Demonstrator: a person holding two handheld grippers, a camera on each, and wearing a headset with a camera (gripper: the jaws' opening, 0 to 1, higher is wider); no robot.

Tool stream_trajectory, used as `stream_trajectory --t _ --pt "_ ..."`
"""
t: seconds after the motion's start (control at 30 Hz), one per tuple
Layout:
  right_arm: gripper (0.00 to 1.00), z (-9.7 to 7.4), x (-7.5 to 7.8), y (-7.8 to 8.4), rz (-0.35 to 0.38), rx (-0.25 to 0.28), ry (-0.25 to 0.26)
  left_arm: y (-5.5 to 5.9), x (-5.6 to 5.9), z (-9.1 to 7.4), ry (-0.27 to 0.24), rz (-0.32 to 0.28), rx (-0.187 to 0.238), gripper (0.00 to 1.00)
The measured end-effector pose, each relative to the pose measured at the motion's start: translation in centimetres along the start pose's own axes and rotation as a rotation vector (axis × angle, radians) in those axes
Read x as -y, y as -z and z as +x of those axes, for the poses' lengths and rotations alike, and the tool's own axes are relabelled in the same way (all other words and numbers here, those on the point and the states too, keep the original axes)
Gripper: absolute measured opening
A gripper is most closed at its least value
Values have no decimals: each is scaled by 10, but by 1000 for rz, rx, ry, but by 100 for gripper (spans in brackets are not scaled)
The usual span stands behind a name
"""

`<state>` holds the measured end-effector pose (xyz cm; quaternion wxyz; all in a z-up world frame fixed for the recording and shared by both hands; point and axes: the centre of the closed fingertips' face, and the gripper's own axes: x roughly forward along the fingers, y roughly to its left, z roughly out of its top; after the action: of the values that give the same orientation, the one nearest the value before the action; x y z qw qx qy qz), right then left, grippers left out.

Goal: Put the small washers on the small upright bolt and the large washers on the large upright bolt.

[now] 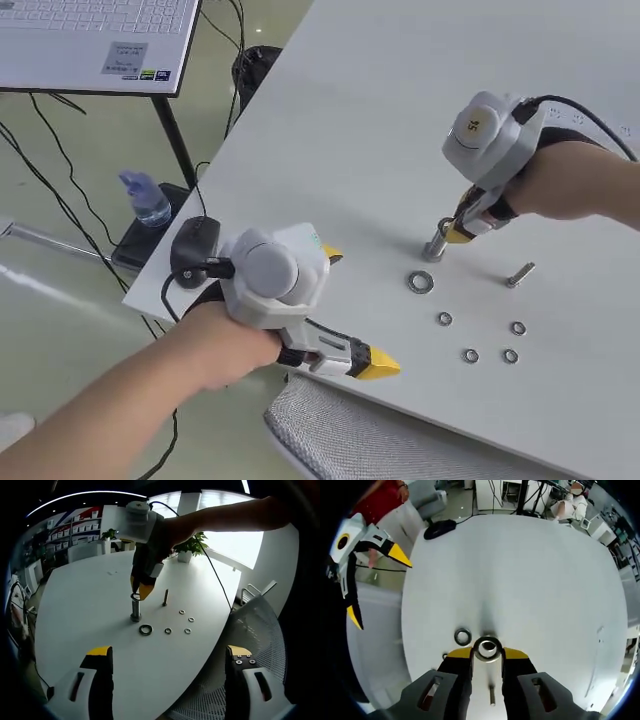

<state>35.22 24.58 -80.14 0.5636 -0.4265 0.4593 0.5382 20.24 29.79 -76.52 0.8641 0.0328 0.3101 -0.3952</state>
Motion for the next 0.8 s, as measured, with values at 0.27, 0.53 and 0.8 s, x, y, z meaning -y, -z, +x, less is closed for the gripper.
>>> stream_trajectory --t 0.27,0.53,0.8 --pt "21 5 4 -1 -3 -7 1 1 -2 -1 -8 -16 6 100" --pt "21 10 3 -2 -11 -23 4 2 -2 1 0 -10 0 99" --pt "21 19 4 -4 -10 -31 4 4 -4 1 0 -5 -9 96"
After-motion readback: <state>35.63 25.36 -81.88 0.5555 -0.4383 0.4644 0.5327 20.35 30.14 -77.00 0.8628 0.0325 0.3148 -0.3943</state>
